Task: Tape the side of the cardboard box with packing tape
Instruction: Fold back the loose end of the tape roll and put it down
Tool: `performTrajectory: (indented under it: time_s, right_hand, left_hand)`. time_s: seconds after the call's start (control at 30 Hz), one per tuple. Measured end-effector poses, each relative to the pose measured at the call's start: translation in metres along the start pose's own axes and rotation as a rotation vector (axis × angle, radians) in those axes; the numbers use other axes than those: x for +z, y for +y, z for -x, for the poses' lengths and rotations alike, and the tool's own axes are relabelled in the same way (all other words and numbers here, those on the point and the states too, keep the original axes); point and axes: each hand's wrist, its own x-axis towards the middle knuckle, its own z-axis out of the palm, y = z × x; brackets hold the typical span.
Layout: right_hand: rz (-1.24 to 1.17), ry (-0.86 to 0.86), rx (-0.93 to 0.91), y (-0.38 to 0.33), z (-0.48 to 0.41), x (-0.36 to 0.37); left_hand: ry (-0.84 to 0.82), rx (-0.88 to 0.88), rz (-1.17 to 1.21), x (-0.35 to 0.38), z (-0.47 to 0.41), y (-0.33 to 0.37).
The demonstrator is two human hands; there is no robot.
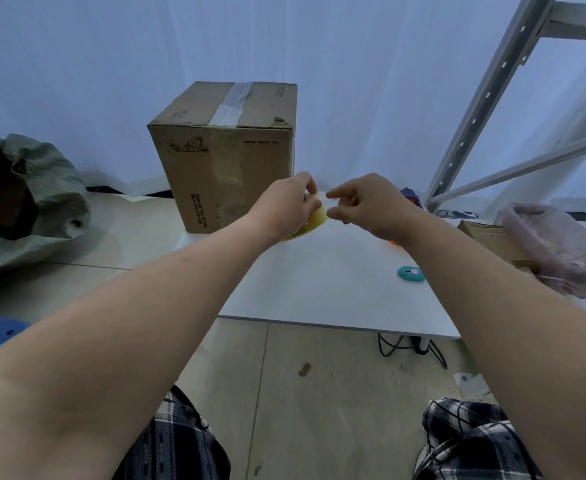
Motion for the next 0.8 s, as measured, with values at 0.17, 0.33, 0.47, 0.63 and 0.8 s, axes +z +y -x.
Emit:
performTrajectory:
  time_s: [0.17,0.33,0.47,0.63,0.8]
  right_hand:
    - [0.163,0.078,-0.027,0.005,-0.002,0.001]
    - [0.169,0.199,-0.043,0.009,-0.002,0.0]
    - [-0.22,0.262,0.085,0.01,-0.001,0.0]
    - [-0.668,0.192,0.211,0.012,0.002,-0.001]
    - [-0.997,0.157,0.287,0.012,0.0,0.0]
  left_hand:
    - [-0.036,0.008,0.0,0.002,0.0,0.003]
    - [-0.046,0.032,0.04,0.006,-0.001,0.007]
    - [0.007,0.06,0.188,0.004,-0.002,0.011]
    - [0.037,0.077,0.174,0.003,0.0,0.01]
    - [0.057,0.078,0.175,0.001,0.0,0.007]
